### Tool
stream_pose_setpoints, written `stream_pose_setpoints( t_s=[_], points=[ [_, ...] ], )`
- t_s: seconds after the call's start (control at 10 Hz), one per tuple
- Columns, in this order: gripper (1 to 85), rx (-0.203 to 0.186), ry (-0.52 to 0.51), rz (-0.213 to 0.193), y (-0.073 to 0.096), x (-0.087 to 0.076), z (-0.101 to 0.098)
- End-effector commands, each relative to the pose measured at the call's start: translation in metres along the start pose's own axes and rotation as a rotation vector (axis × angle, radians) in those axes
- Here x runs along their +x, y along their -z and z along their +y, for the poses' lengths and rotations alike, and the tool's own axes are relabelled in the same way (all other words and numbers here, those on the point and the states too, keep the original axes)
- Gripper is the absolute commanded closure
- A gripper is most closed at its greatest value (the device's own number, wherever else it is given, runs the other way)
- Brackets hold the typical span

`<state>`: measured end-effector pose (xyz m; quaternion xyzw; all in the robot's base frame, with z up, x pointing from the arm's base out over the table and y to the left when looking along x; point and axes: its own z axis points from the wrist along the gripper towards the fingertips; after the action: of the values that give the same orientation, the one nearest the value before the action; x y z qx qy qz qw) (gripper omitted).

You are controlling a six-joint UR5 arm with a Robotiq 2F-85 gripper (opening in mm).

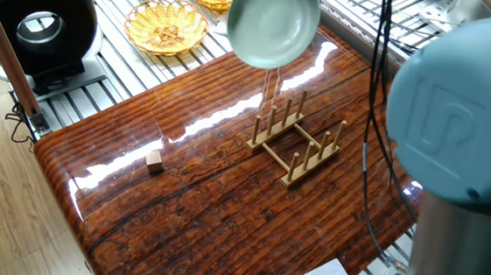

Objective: Put the dish on the dish rack

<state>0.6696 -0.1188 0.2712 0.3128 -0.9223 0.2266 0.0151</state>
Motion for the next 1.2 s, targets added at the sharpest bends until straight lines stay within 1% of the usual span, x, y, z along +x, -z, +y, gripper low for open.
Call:
stream_pose_setpoints(
  t_s=[0.0, 0.1, 0.2, 0.3, 0.4, 0.5, 0.6, 0.7, 0.8, 0.9, 1.0, 1.1],
  points=[
    [84.7, 0.042, 0.006, 0.013, 0.006, 0.002, 0.001],
    [84.7, 0.028, -0.004, 0.007, 0.005, 0.001, 0.004],
    [84.7, 0.003, -0.015, -0.011, 0.004, -0.004, 0.009],
    [84.7, -0.003, -0.019, -0.021, 0.004, -0.006, 0.010],
    [84.7, -0.028, -0.031, -0.039, 0.004, -0.011, 0.015],
    [84.7, -0.042, -0.039, -0.045, 0.004, -0.013, 0.016],
    [84.7, -0.085, -0.040, -0.058, 0.004, -0.019, 0.019],
    [84.7, -0.107, -0.032, -0.071, 0.002, -0.028, 0.014],
    [84.7, -0.131, -0.034, -0.088, 0.003, -0.033, 0.020],
    [84.7, -0.130, -0.030, -0.094, 0.003, -0.034, 0.020],
    [84.7, -0.125, -0.026, -0.111, 0.003, -0.039, 0.019],
    [84.7, -0.140, -0.031, -0.124, 0.004, -0.042, 0.023]
  ],
)
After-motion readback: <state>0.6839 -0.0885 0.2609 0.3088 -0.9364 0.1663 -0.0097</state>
